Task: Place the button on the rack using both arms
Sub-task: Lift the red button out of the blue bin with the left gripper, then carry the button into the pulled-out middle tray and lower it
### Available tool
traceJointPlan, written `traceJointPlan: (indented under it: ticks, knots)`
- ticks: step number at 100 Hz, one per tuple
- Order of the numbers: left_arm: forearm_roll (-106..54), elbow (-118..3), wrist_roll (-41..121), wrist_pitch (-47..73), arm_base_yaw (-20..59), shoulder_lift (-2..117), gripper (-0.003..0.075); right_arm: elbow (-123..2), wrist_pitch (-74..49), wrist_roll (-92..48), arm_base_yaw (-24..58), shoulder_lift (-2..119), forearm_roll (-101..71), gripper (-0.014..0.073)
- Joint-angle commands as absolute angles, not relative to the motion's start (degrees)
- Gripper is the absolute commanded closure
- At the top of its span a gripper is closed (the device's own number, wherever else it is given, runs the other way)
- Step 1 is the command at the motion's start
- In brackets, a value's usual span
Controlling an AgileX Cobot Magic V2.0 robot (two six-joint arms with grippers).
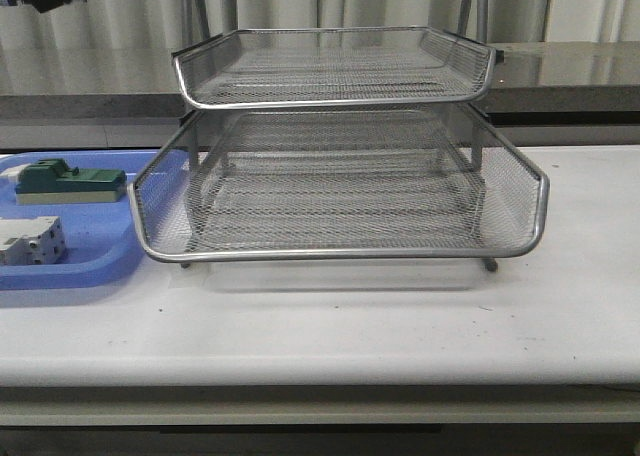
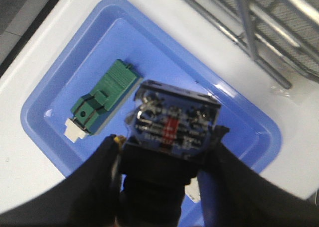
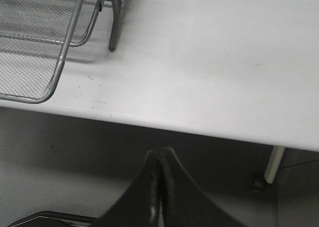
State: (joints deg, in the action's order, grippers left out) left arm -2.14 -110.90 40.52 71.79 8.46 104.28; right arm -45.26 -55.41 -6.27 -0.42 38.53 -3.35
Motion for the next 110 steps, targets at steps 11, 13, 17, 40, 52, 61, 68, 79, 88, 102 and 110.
traceJointPlan:
  ticks: [11, 13, 17, 40, 52, 61, 68, 79, 88, 102, 110]
  knots:
    - [-4.4, -102.9, 37.2, 73.4, 13.8, 92.4, 0.0740, -47.2, -52.7, -6.2, -0.9, 38.3, -3.3, 0.0664]
    - [-4.9, -102.2, 37.0, 73.4, 14.6, 91.7, 0.0740, -47.2, -52.7, -6.2, -0.9, 38.3, -3.3, 0.0664]
    - [-5.7, -101.1, 36.7, 73.4, 16.2, 90.7, 0.0740, -47.2, -52.7, -6.2, -0.9, 38.3, -3.3, 0.0664]
    - [-9.7, -99.0, 36.7, 73.4, 27.5, 89.9, 0.0740, -47.2, -52.7, -6.2, -0.9, 38.3, -3.3, 0.0664]
    - [-9.7, -99.0, 36.7, 73.0, 33.0, 92.2, 0.0740, -47.2, -52.7, -6.2, -0.9, 38.3, -3.3, 0.0664]
    - [-9.7, -99.0, 36.9, 72.9, 36.2, 95.1, 0.0740, -47.2, -52.7, -6.2, -0.9, 38.3, -3.3, 0.0664]
    - [-9.7, -99.0, 37.3, 72.4, 37.8, 97.6, 0.0740, -47.2, -52.7, -6.2, -0.9, 38.3, -3.3, 0.0664]
    - [-9.3, -99.0, 37.3, 69.8, 39.3, 101.9, 0.0740, -47.2, -52.7, -6.2, -0.9, 38.3, -3.3, 0.0664]
    - [-9.2, -99.0, 37.3, 67.2, 40.1, 105.1, 0.0740, -47.2, -52.7, -6.2, -0.9, 38.3, -3.3, 0.0664]
    - [-8.4, -99.1, 37.3, 64.2, 40.0, 108.4, 0.0738, -47.2, -52.7, -6.2, -0.9, 38.3, -3.3, 0.0664]
    - [-7.6, -99.1, 37.3, 63.2, 40.0, 109.0, 0.0711, -47.2, -52.7, -6.2, -0.9, 38.3, -3.3, 0.0664]
